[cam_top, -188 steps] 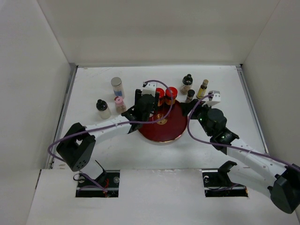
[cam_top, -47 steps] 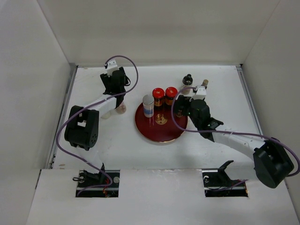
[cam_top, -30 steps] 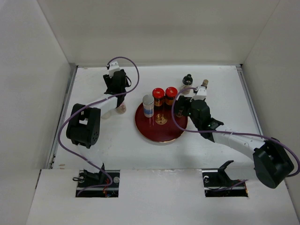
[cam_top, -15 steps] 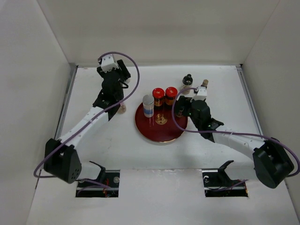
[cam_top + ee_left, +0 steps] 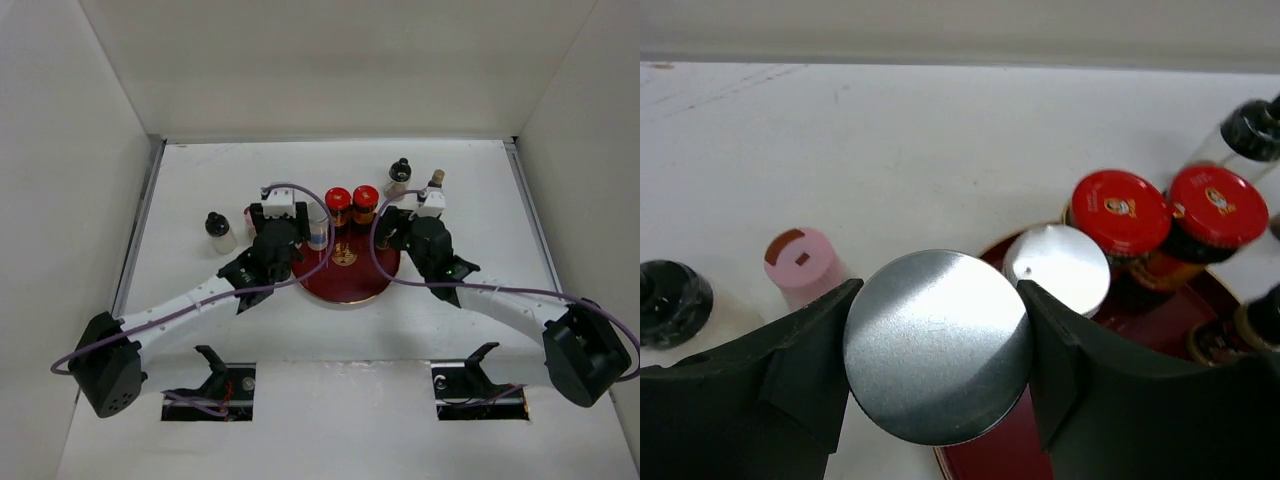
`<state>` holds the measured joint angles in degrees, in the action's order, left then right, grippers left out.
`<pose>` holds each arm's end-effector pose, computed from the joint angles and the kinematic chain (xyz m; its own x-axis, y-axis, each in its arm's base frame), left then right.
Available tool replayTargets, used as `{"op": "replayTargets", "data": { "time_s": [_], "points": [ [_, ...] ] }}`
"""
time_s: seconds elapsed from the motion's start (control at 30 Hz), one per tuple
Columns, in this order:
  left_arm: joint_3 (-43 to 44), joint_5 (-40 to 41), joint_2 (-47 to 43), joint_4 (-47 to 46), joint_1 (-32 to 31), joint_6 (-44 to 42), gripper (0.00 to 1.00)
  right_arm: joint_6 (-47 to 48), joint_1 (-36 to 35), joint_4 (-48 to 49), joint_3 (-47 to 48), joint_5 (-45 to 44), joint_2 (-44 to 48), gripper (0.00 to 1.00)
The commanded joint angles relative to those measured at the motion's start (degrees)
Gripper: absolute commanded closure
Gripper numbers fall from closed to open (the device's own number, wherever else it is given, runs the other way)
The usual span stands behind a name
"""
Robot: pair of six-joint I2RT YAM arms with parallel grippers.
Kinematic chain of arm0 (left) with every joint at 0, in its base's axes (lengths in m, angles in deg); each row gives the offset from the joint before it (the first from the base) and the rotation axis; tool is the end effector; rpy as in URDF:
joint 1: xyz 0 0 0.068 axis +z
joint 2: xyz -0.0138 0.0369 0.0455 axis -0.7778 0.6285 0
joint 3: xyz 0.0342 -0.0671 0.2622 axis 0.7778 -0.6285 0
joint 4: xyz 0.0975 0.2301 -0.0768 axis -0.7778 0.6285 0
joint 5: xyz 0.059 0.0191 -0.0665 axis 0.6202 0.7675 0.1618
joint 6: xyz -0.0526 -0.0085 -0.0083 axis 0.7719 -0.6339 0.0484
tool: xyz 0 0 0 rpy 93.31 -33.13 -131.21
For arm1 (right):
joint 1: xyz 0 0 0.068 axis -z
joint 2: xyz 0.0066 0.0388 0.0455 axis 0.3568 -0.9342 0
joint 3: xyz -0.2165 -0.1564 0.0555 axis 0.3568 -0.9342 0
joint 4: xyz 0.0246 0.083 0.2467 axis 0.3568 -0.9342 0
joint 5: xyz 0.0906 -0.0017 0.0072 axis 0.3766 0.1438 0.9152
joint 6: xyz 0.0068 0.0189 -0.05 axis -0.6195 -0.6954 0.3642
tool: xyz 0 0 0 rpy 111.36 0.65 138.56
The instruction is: Organize the condiment bottles
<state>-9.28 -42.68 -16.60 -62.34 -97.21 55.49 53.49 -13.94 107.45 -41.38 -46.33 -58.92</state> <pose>0.1991 -0.1712 0.2914 -0.1376 -0.0882 -0.9866 0.0067 0.9959 -0.0900 0.2292 0.1439 0.2366 -0.3198 0.2605 -0.9110 -0.1288 0.9406 0.3142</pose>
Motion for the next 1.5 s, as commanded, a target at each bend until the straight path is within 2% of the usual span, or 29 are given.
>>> {"op": "replayTargets", "data": {
  "time_s": [0.0, 0.17, 0.47, 0.57, 0.63, 0.67, 0.7, 0.73, 0.8, 0.97, 1.03, 1.1, 1.17, 1.47],
  "points": [
    [0.2, 2.2, -5.5, -4.5, -3.0, 1.1, 0.6, -0.9, 0.6, 3.8, -0.3, -0.5, 2.2, 0.09],
    [-1.1, 0.1, -2.5, -4.7, -5.8, 3.9, 0.6, -1.2, 1.6, 3.8, -0.7, -0.8, 2.7, 0.09],
    [-2.9, -3.5, 5.0, -6.6, -3.9, 7.0, 0.61, -1.6, 2.6, 3.7, -1.6, -1.0, 5.1, 0.1],
    [-4.8, -3.6, 6.1, -8.8, -4.0, 7.5, 0.61, -1.7, 3.1, 3.5, -1.4, -1.0, 5.1, 0.22],
    [-5.6, -4.0, 7.3, -10.2, -4.0, 8.0, 0.6, -1.9, 4.2, 3.2, -1.4, -1.4, 5.8, 0.52],
    [-5.9, -4.3, 7.9, -10.6, -3.9, 8.0, 0.58, -2.2, 4.9, 3.1, -1.4, -1.9, 6.5, 0.63],
    [-6.2, -4.7, 8.2, -11.1, -3.9, 8.0, 0.55, -2.5, 5.9, 2.8, -1.4, -2.4, 7.2, 0.68],
    [-6.6, -4.8, 8.3, -12.0, -3.9, 8.0, 0.53, -2.6, 7.1, 1.8, -0.8, -2.7, 7.6, 0.68],
    [-7.9, -4.9, 8.5, -14.6, -4.0, 7.4, 0.48, -2.8, 9.8, -0.5, 1.1, -3.0, 7.7, 0.63],
    [-9.8, -6.9, 7.6, -17.0, -3.7, 7.3, 0.28, -1.3, 16.2, -3.3, 6.7, -5.6, 3.0, 0.24],
    [-10.6, -7.2, 6.5, -17.8, -3.8, 7.5, 0.18, 0.6, 19.1, -4.6, 10.0, -5.3, -0.7, 0.17],
    [-11.4, -8.2, 5.2, -19.1, -4.0, 6.9, 0.09, 1.1, 20.7, -6.4, 12.9, -5.3, -3.5, 0.15],
    [-13.2, -9.3, 2.9, -21.4, -4.4, 6.3, 0.05, 1.9, 22.0, -7.7, 16.2, -5.0, -6.6, 0.15],
    [-24.7, -11.0, -7.9, -33.4, -6.4, 6.0, 0.02, 5.4, 25.1, -10.7, 26.0, -0.9, -18.1, 0.23]
  ]
}}
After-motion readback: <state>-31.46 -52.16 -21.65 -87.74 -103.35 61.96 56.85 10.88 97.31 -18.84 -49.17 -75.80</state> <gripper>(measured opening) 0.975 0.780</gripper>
